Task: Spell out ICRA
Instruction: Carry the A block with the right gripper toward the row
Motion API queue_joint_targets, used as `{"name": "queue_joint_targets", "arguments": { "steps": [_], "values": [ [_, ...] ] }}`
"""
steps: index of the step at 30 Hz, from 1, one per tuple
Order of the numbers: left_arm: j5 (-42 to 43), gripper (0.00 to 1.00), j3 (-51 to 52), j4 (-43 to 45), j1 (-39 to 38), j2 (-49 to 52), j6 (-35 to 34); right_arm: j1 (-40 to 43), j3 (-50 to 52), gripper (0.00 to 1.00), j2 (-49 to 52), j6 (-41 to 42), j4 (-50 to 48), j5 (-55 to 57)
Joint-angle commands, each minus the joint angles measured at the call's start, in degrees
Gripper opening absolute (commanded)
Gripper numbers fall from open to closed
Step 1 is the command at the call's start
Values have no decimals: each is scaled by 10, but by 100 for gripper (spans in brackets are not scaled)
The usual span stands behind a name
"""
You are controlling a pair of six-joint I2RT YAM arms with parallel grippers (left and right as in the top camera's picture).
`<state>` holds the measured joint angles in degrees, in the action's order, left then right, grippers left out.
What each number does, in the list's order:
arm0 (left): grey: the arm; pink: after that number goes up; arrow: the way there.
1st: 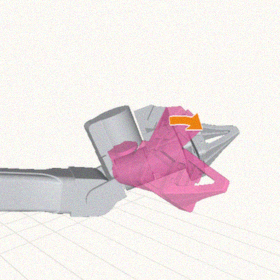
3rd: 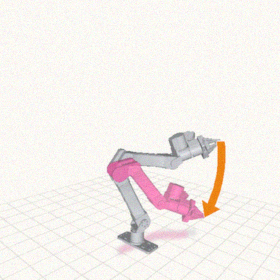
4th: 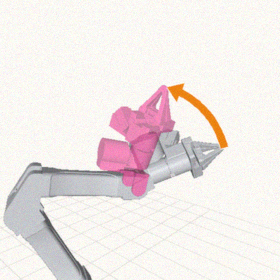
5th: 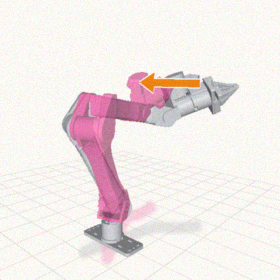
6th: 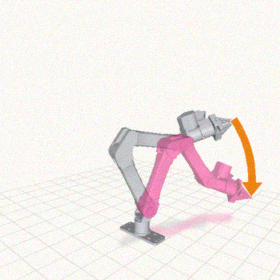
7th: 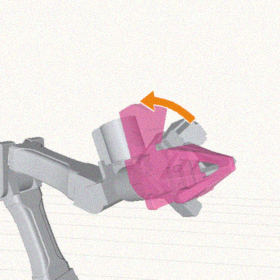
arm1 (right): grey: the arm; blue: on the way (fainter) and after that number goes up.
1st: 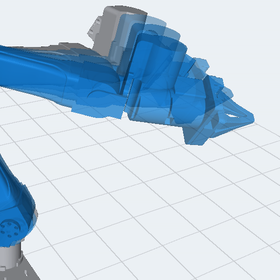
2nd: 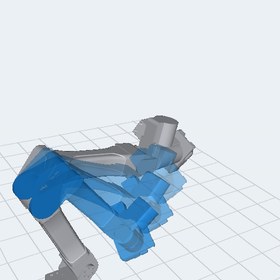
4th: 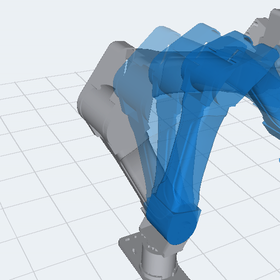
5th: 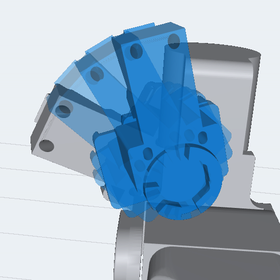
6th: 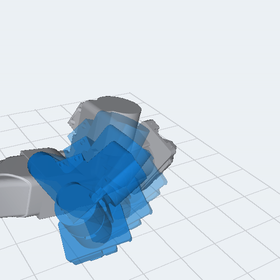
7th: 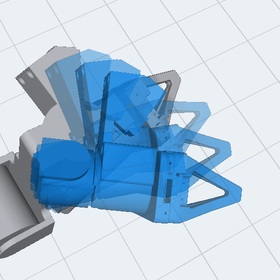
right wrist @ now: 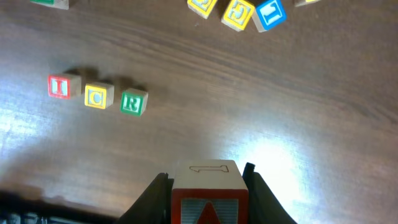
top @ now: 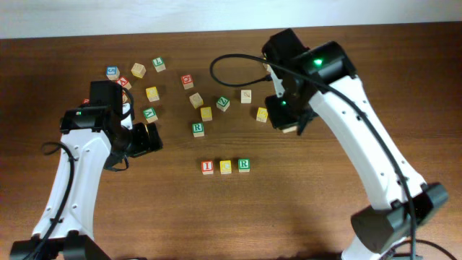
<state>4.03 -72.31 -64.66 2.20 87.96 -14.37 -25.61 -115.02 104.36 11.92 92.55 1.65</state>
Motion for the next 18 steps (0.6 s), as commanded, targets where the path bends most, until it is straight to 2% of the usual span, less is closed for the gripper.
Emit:
{"name": "queue_joint_targets", "arguments": {
  "steps": [1, 5, 10, 14, 18],
  "values": [
    [-4, 99, 3, 0, -2, -7, -5, -3, -4, 23, -70, 6, 41, -1],
    [-4, 99, 3, 0, -2, -7, -5, -3, 6, 23, -156, 6, 48, -19],
    [-4, 99, 3, 0, -2, -7, -5, -3, 93, 23, -265, 12, 40, -18],
    [-4, 99, 3, -1, -2, -7, -5, -3, 214, 22, -269, 68, -61, -18],
    [-4, 99, 3, -1, -2, -7, -5, -3, 381, 22, -236, 131, -252, -21]
  ]
}}
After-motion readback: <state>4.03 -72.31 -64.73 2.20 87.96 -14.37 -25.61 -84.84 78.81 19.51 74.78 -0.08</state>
